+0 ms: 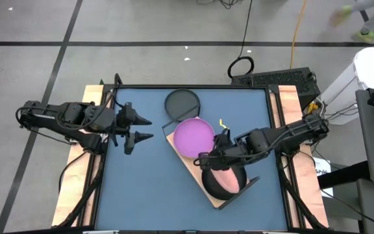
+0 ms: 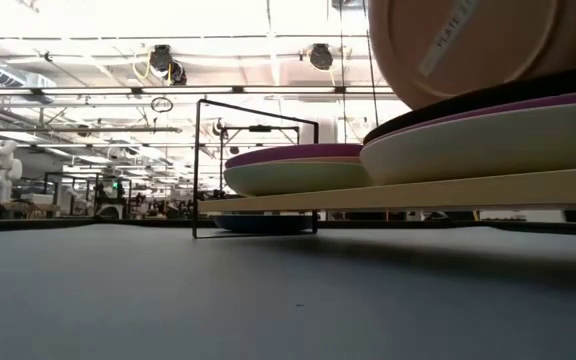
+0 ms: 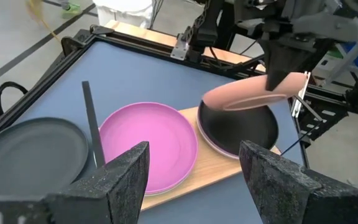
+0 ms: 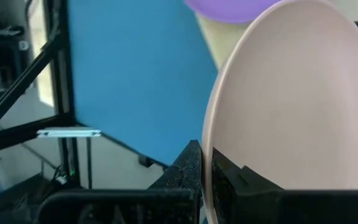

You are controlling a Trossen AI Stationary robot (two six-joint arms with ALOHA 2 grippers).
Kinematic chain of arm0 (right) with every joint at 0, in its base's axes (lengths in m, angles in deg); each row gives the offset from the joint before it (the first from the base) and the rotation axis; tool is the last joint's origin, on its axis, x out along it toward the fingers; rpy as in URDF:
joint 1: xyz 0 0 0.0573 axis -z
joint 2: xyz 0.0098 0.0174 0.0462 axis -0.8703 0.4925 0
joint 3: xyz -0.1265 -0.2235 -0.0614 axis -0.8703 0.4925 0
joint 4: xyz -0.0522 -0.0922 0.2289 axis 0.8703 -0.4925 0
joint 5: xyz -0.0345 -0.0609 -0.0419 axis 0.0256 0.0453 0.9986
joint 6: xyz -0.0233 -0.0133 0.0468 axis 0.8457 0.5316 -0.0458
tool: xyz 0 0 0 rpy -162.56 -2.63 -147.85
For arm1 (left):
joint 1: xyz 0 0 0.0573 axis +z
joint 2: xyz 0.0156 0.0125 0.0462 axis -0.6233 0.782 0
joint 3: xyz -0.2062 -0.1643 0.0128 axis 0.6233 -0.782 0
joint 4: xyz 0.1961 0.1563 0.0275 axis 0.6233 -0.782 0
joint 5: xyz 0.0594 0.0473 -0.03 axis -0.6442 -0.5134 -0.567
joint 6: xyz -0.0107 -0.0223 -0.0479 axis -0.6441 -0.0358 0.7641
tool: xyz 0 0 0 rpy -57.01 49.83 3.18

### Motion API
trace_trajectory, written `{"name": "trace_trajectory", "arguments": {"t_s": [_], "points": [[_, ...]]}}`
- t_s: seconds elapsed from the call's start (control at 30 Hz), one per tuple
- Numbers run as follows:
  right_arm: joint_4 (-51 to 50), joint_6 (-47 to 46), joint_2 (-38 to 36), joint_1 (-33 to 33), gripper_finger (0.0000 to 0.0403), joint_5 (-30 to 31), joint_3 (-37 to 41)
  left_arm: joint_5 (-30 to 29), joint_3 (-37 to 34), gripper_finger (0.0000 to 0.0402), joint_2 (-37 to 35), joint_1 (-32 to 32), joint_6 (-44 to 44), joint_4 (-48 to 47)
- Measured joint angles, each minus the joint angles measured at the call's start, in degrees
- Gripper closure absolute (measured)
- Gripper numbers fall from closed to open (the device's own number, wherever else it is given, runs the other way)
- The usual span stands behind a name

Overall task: Place and stack plates onto a shelf
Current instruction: Stack the light orange plate on top of the black plate on the shelf

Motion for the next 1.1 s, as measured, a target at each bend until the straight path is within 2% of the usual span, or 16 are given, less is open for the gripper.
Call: {"name": "trace_trajectory", "arguments": {"t_s": [0.53,1.1], "points": [[-6.98,-0.64,2.71,0.00,0.0402,-0.98,-0.02,-0.24,0.00,0.0149,0.02,0.00,2.78,0.07],[-3.59,2.22,9.44,-0.04,0.0399,-7.23,0.00,-0.12,0.00,0.0149,0.02,-0.58,4.28,-0.91]]}}
